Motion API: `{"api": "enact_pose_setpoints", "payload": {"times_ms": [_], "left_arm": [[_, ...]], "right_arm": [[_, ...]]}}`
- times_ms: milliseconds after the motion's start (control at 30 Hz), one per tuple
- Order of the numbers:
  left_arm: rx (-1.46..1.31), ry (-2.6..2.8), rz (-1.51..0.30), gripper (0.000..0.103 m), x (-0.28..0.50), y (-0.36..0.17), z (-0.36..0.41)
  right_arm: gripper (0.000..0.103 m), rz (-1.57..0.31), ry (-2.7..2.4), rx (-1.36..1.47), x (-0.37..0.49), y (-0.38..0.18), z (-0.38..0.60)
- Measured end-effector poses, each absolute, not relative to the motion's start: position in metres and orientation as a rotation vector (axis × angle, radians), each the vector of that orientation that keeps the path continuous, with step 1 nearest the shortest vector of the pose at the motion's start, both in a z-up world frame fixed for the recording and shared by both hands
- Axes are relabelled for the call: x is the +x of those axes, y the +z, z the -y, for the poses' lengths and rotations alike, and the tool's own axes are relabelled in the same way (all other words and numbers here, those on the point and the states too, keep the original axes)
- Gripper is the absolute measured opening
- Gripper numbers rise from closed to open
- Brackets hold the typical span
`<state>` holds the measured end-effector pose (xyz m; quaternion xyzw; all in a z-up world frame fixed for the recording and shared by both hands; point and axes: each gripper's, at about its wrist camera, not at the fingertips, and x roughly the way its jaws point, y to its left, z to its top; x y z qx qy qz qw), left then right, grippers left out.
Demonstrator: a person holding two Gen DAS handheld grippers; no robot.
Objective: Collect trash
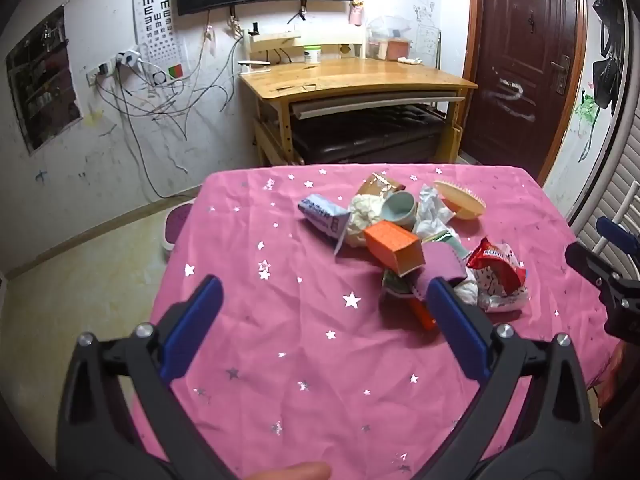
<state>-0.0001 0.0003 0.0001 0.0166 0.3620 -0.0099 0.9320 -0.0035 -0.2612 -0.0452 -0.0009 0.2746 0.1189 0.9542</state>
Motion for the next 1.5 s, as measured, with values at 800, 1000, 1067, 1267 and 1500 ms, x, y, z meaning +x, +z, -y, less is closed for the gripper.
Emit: {"api": "enact_pose_setpoints", "payload": {"times_ms": [800, 1000, 1067, 1267, 1500], "left_arm": [[0.034, -0.02, -0.747, 0.098, 0.0001, 0.0, -0.0003], [0.034, -0.021, -0.747, 0.098, 0.0, 0.0001, -0.0004], [0.035, -0.021, -0.746, 0.098, -0.0003, 0.0004, -0.0003], [0.034, -0.019, -0.748, 0.098, 0.0002, 0.0, -0.0004], [0.034, -0.02, -0.749, 0.098, 0.0004, -0.0002, -0.0004]], "right_arm": [[0.096, -0.559, 0.244, 0.002, -0.002, -0.0472, 0.2634], [0.096, -0.557, 0.242, 0.0, -0.0044, -0.0452, 0.2618], [0.096, -0.558, 0.243, 0.0, -0.0042, -0.0451, 0.262], [0.096, -0.559, 0.245, 0.0, -0.0044, -0.0462, 0.261], [0.096, -0.559, 0.245, -0.003, -0.0043, -0.0458, 0.2614]]}}
